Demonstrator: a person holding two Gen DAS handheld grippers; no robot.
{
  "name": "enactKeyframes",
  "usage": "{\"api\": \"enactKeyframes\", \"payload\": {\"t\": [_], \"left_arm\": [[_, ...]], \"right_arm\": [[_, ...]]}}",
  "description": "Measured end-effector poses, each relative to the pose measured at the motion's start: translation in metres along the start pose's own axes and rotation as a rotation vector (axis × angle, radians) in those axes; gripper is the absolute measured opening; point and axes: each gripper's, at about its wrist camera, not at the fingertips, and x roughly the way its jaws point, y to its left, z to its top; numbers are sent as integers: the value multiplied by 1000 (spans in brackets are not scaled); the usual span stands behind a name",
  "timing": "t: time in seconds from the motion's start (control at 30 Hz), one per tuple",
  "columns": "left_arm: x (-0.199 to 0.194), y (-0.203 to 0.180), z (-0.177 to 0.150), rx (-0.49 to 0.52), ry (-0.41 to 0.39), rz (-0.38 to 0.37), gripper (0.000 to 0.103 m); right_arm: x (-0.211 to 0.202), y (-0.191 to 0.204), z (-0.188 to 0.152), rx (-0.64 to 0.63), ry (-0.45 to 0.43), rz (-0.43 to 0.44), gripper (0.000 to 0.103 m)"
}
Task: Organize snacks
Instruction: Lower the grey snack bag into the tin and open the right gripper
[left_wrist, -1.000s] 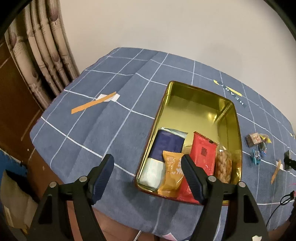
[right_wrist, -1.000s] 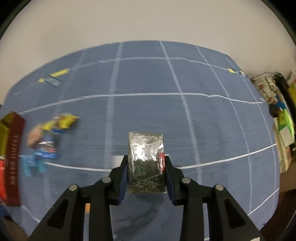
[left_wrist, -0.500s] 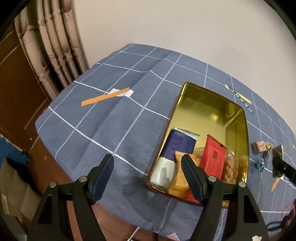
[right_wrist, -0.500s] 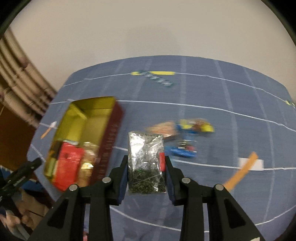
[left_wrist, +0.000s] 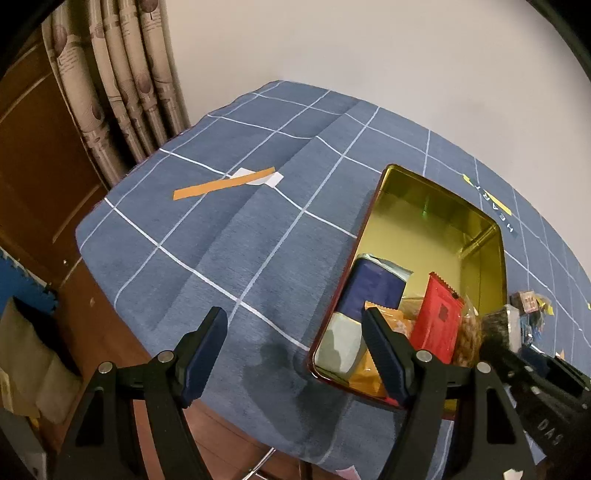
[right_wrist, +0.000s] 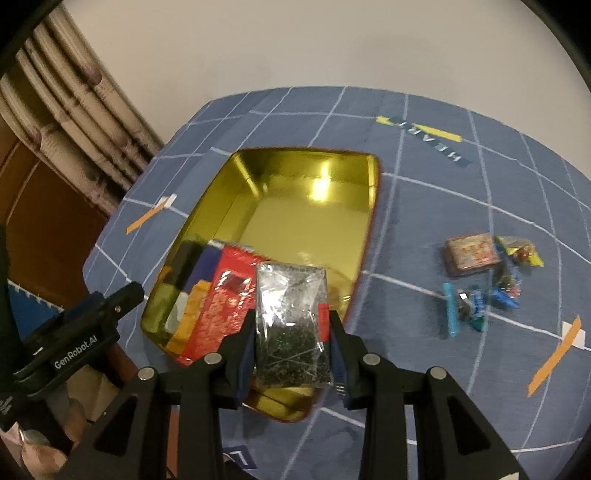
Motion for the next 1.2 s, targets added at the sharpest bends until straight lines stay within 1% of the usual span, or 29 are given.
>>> {"api": "enactKeyframes", "payload": {"t": [0.13, 0.6, 0.9, 1.2], "left_arm": [[2, 1, 0, -7, 9, 1, 72], [3, -1, -3, 4, 11, 7, 72], [2, -6, -4, 21, 8, 5, 72], [2, -6, -4, 24, 7, 7, 72]], "right_arm": [[8, 11, -1, -29, 10, -9, 36], [23, 19, -8, -82, 35, -42, 36], [22, 19, -9, -91, 34, -58, 36], [19, 19, -8, -90, 29, -50, 37]]}}
